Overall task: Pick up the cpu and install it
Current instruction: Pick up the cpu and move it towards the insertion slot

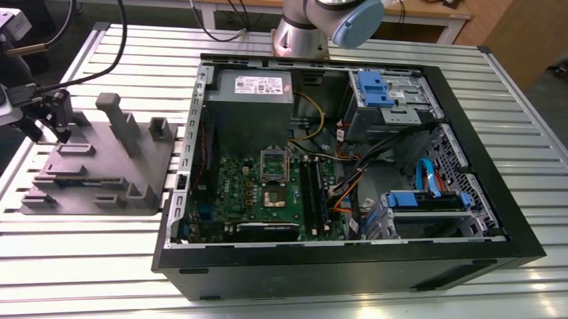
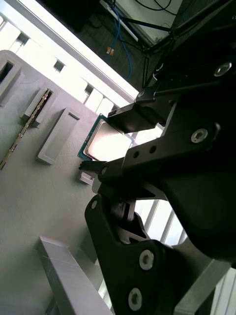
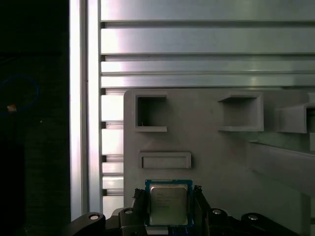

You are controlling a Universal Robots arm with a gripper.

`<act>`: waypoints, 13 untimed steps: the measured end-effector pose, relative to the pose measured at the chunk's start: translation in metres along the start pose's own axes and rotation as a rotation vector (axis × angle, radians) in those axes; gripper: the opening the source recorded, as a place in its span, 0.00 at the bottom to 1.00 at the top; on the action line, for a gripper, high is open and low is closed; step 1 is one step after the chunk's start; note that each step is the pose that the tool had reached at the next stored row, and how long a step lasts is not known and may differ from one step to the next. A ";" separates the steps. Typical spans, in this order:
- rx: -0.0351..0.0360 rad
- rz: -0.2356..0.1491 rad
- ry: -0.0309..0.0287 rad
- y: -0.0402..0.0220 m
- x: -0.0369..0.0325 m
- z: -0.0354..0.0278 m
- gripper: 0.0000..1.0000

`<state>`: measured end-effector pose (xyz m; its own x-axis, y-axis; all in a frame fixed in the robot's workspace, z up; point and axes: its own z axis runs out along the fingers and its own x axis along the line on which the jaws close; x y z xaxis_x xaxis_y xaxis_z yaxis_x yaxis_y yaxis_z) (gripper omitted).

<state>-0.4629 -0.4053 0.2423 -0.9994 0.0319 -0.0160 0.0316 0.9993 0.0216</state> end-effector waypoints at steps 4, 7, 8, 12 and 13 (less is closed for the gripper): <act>-0.0001 0.000 0.0000 0.0001 0.0000 -0.0011 0.47; 0.0000 0.000 0.0000 0.0001 0.0000 -0.0017 0.47; 0.0000 0.000 0.0000 0.0000 0.0000 -0.0020 0.47; 0.0000 0.000 0.0000 0.0001 -0.0001 -0.0035 0.47; 0.0000 0.000 0.0001 0.0001 -0.0001 -0.0039 0.47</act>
<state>-0.4629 -0.4053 0.2463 -0.9994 0.0320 -0.0159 0.0316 0.9993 0.0216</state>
